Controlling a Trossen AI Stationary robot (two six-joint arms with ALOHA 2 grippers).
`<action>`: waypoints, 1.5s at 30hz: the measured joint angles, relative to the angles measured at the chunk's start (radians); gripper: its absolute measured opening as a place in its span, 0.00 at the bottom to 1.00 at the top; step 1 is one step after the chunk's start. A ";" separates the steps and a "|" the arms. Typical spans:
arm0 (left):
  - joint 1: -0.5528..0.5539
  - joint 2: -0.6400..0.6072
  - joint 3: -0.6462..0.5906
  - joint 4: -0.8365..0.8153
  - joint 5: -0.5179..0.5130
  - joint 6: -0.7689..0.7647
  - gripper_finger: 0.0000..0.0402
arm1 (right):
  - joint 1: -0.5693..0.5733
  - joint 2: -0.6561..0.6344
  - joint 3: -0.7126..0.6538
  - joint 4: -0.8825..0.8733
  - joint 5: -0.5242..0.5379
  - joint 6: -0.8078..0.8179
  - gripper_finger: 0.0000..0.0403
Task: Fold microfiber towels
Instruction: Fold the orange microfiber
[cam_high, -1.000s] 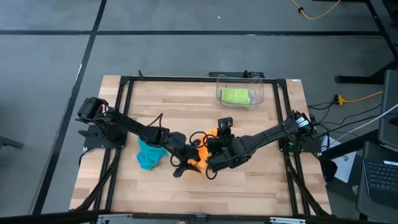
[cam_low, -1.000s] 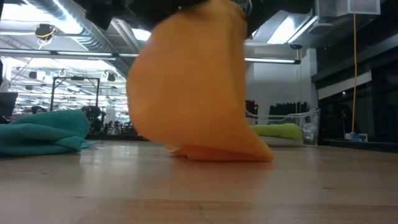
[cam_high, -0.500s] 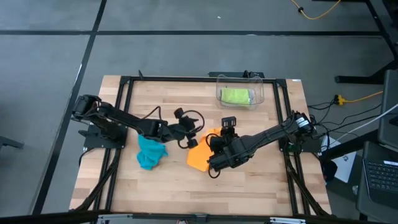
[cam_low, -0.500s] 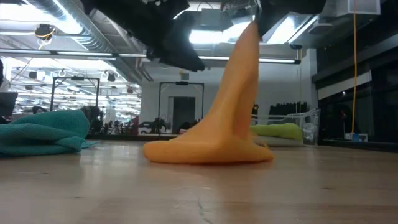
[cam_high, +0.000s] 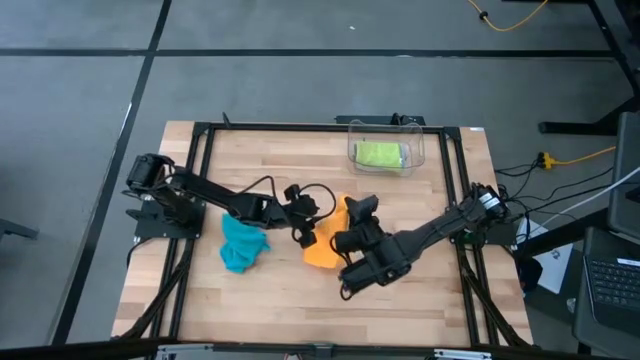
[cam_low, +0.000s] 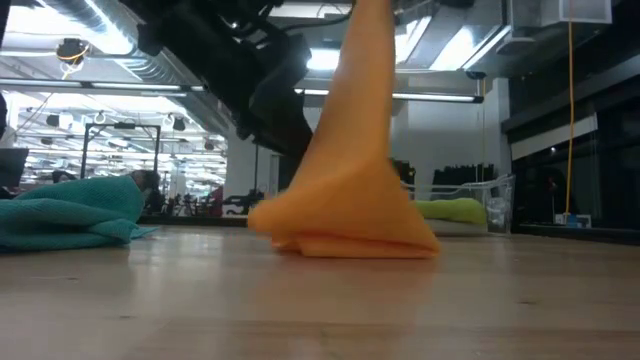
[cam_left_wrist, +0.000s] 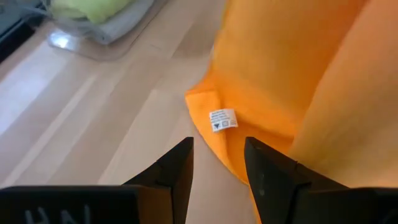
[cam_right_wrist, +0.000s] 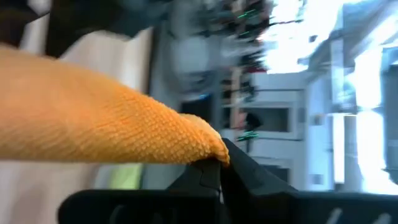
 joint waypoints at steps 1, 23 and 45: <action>0.004 0.004 0.000 0.000 0.000 -0.008 0.34 | 0.009 0.000 0.011 -0.014 0.040 -0.003 0.00; -0.119 -0.143 0.001 0.373 0.386 0.077 0.34 | 0.008 0.000 0.122 -0.109 -0.062 -0.007 0.00; -0.080 -0.163 0.000 0.503 0.307 0.198 0.34 | 0.048 0.000 0.095 -0.084 -0.382 -0.069 0.00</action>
